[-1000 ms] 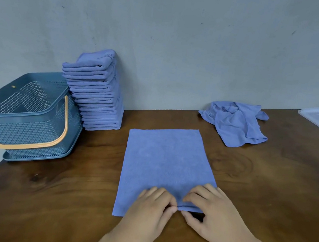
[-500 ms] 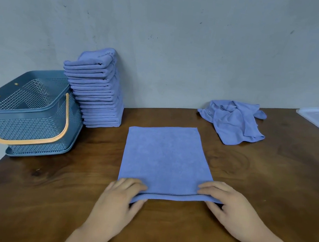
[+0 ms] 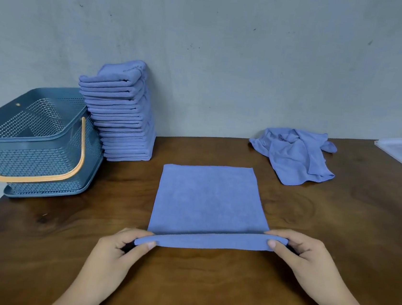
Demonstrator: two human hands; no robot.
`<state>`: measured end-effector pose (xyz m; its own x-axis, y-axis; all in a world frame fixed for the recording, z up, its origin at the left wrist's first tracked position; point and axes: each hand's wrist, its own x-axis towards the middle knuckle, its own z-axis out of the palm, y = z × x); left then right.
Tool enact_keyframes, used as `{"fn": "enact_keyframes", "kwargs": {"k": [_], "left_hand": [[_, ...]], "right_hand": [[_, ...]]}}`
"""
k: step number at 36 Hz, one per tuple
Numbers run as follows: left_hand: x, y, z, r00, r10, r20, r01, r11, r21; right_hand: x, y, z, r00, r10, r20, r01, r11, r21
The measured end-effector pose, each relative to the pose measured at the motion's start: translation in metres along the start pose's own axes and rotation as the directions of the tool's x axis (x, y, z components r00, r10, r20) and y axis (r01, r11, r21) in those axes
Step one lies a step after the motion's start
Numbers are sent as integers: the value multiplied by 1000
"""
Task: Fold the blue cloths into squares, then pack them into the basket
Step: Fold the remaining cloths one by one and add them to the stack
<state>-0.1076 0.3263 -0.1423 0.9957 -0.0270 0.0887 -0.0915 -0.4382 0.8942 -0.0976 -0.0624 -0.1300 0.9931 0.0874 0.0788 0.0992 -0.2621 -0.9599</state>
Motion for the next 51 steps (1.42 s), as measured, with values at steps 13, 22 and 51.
{"fn": "enact_keyframes", "kwargs": {"k": [13,22,51], "left_hand": [[78,30,-9,1000,28,4,-26,968,-251],[183,19,5,963,-270,-14,244,890,-386],[198,-35,30,986,-97,-133,103,994,36]], "right_hand": [[82,-18,11,999,20,-42,-12,980,201],[188,-5,23,972,183,-145,-148,963,224],[215,50,26,988,122,-93,-136,978,-157]]}}
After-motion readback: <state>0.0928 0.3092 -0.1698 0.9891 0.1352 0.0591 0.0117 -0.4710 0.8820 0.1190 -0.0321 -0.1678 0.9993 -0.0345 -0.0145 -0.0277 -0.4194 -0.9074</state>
